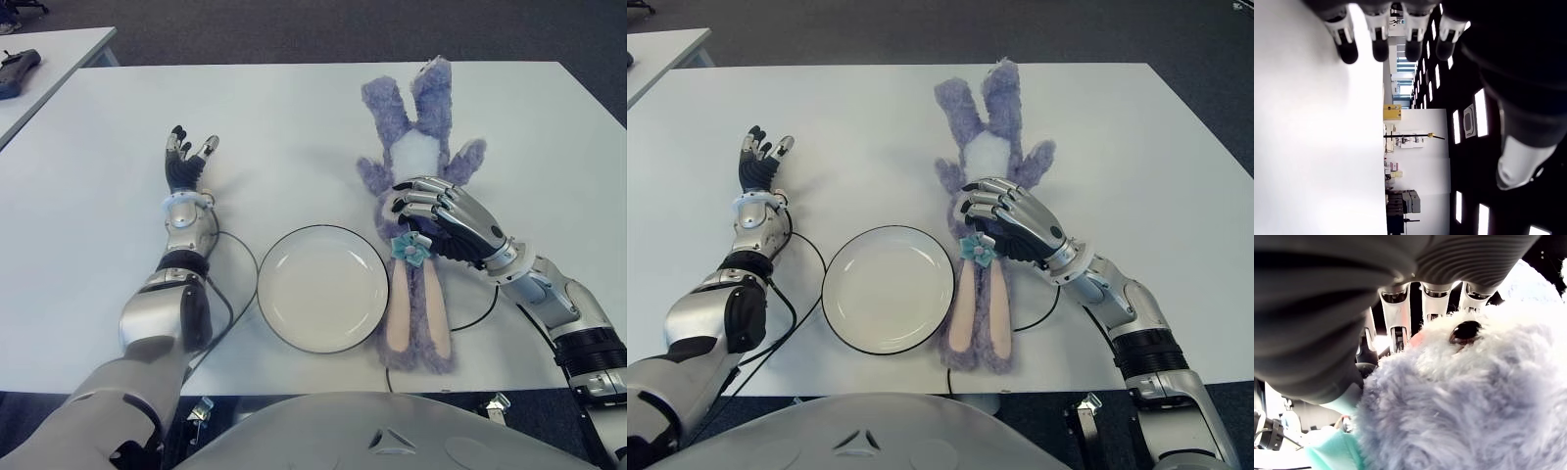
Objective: Put the doll into the plate.
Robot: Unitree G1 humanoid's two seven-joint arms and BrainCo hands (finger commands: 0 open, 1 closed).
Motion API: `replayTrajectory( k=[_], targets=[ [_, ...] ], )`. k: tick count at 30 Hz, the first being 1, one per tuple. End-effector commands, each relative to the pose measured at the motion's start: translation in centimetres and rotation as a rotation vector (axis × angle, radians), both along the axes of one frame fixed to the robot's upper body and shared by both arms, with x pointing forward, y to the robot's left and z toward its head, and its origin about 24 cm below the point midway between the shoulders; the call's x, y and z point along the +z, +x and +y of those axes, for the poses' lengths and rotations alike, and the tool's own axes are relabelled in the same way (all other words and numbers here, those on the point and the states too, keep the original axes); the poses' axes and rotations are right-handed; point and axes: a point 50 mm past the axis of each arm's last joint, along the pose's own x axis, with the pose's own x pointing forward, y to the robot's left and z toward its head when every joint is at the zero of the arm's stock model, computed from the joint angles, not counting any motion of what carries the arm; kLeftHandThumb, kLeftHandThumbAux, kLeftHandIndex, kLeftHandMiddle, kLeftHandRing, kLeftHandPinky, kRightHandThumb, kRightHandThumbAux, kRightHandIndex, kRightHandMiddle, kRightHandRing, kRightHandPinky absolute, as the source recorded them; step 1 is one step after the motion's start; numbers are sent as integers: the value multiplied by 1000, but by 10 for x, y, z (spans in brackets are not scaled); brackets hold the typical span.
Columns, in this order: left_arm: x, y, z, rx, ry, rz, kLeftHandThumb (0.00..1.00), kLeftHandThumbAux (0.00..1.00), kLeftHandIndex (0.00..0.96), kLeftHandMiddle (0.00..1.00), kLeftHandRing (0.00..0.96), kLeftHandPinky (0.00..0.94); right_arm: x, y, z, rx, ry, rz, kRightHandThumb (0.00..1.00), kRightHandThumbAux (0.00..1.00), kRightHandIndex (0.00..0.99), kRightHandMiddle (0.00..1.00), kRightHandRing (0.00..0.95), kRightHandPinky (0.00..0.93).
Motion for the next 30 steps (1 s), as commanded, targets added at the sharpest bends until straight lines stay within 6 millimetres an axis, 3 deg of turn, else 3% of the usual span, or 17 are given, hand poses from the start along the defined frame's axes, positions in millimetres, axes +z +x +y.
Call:
replayTrajectory(
  k=[1, 6, 8, 9, 11, 21, 30],
  targets=[
    [-105, -82, -22, 27, -129, 473, 13, 664, 43, 65, 44, 28, 1, 3, -1, -15, 10, -12, 695, 701, 437, 413, 347, 297],
    [-106, -82, -21, 28, -131, 485, 12, 672, 41, 64, 44, 29, 2, 4, -1, -25, 35, -5, 689, 707, 424, 344, 281, 216],
    [-106, -82, -21, 29, -132, 490, 11, 672, 40, 64, 45, 29, 3, 4, 0, -30, 47, -6, 684, 711, 413, 262, 216, 144],
    [-106, -82, -21, 30, -133, 491, 10, 675, 40, 63, 45, 32, 3, 5, 0, -32, 52, -7, 488, 492, 311, 211, 159, 95],
    [-106, -82, -21, 30, -137, 492, 8, 678, 39, 63, 45, 30, 5, 5, 0, -46, 62, -24, 410, 415, 241, 156, 103, 58],
    [-106, -82, -21, 30, -135, 493, 0, 691, 36, 60, 43, 33, 11, 8, -4, -116, 64, -132, 333, 408, 99, 44, 21, 22],
    [-106, -82, -21, 30, -144, 492, 0, 695, 31, 53, 40, 29, 16, 16, -11, -156, 64, -202, 301, 410, 70, 17, 8, 16]
  ],
)
